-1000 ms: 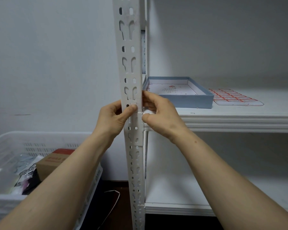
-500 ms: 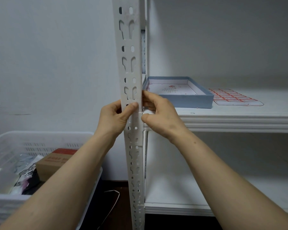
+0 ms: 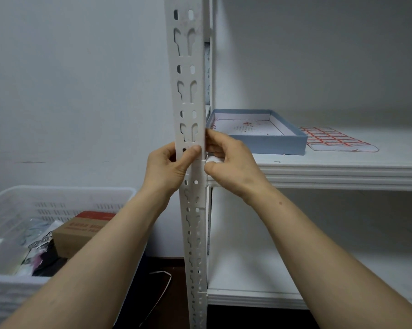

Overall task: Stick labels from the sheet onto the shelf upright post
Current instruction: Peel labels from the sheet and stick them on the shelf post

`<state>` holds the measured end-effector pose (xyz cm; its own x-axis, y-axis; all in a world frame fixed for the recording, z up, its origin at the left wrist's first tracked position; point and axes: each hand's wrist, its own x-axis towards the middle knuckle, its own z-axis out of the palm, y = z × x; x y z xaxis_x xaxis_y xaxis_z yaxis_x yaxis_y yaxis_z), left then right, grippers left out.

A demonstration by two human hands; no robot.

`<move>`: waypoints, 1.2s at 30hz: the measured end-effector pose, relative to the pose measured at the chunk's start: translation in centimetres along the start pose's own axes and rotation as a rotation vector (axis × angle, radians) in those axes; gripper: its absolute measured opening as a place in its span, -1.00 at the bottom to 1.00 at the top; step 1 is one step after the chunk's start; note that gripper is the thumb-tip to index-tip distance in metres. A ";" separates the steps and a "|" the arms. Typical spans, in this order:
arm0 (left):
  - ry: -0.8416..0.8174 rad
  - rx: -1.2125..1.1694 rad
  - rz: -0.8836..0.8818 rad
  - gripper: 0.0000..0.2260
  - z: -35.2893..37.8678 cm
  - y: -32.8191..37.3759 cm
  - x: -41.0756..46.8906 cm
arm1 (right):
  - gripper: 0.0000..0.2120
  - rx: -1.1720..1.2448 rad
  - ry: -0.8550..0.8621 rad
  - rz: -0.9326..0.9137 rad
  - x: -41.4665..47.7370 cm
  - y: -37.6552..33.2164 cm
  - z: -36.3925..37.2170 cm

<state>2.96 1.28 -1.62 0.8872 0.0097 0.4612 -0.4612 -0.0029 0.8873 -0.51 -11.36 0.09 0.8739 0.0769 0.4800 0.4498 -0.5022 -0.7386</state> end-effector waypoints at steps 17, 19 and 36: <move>0.035 0.008 -0.012 -0.91 0.9 0.9 -0.7 | -0.44 0.013 0.000 -0.003 0.0 -0.5 0.1; 0.037 0.006 -0.035 -0.98 0.9 0.9 -0.8 | -0.45 0.025 -0.004 0.004 -0.1 -0.6 0.0; -0.051 0.030 0.038 -0.68 9.9 7.1 1.6 | -0.73 0.446 0.366 0.195 1.9 -0.8 -10.0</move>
<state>1.16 -8.58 5.43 0.8688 -0.0423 0.4933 -0.4947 -0.0324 0.8685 -1.06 -19.42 6.37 0.8635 -0.3213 0.3887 0.3903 -0.0623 -0.9186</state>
